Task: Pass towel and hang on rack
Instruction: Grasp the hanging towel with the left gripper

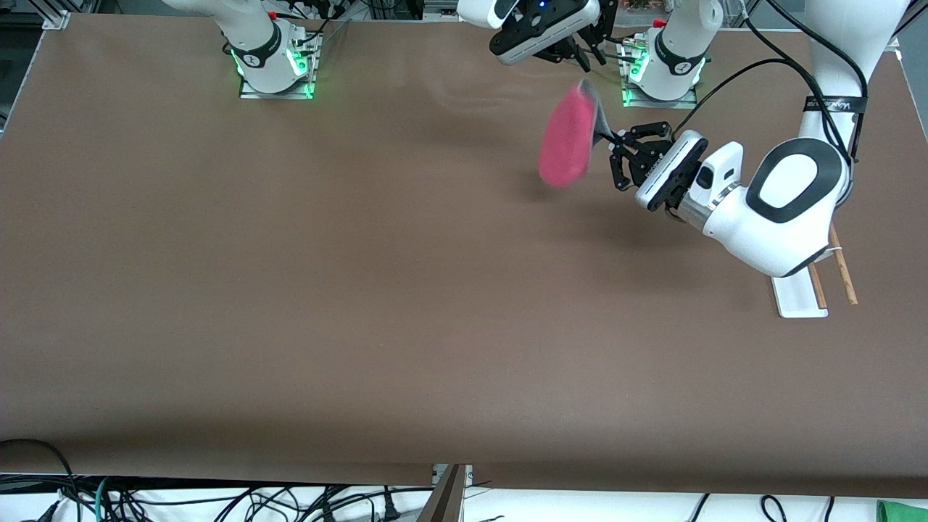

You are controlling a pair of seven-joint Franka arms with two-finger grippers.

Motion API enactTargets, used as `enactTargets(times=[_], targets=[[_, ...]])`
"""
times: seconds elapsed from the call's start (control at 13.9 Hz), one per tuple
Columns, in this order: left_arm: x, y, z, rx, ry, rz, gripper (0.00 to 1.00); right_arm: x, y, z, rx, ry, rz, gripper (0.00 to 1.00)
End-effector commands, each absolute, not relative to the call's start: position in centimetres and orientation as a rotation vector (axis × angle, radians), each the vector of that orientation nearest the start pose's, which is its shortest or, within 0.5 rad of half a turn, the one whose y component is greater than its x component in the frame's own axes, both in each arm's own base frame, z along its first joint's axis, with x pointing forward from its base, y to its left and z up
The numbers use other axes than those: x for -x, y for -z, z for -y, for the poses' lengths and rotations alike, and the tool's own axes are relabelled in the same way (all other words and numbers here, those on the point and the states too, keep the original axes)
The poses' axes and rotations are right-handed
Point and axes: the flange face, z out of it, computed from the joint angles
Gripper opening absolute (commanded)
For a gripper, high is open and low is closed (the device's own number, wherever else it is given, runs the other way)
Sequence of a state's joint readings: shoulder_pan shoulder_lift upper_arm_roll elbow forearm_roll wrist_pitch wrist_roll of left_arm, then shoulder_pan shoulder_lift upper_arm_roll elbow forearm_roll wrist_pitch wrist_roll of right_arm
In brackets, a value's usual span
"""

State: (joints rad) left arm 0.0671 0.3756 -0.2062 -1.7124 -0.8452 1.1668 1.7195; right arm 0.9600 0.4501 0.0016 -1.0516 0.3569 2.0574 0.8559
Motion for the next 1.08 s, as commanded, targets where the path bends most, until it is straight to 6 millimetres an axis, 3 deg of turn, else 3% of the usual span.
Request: enactTargets(times=[0.0, 0.29, 0.5, 0.58, 0.72, 0.93, 1.01], targets=[[-53.7, -39.6, 16.2, -1.132, -0.114, 1.49, 0.0, -40.2, -65.8, -58.8, 2.51, 0.058, 0.04, 1.0], [-53.8, -39.3, 15.5, -1.188, -0.058, 1.457, 0.0, -40.8, -65.6, -56.9, 2.585, -0.002, 0.061, 1.0], [-53.4, -39.7, 14.5, -1.306, 0.15, 1.487, 0.0, -43.1, -65.5, -53.5, 2.656, -0.058, 0.011, 1.0], [-53.4, -40.0, 14.0, -1.31, 0.175, 1.498, 0.0, -43.9, -65.5, -52.0, 2.685, -0.079, 0.001, 1.0], [-53.3, -39.1, 11.3, -1.355, 0.263, 1.506, 0.0, -46.3, -64.5, -47.3, 2.753, -0.097, 0.001, 1.0], [-53.6, -37.2, 7.5, -1.399, 0.329, 1.488, 0.0, -50.0, -61.1, -41.6, 2.814, -0.117, 0.027, 1.0], [-53.7, -37.5, 6.1, -1.414, 0.345, 1.485, 0.0, -51.4, -59.8, -39.8, 2.859, -0.099, -0.004, 1.0]])
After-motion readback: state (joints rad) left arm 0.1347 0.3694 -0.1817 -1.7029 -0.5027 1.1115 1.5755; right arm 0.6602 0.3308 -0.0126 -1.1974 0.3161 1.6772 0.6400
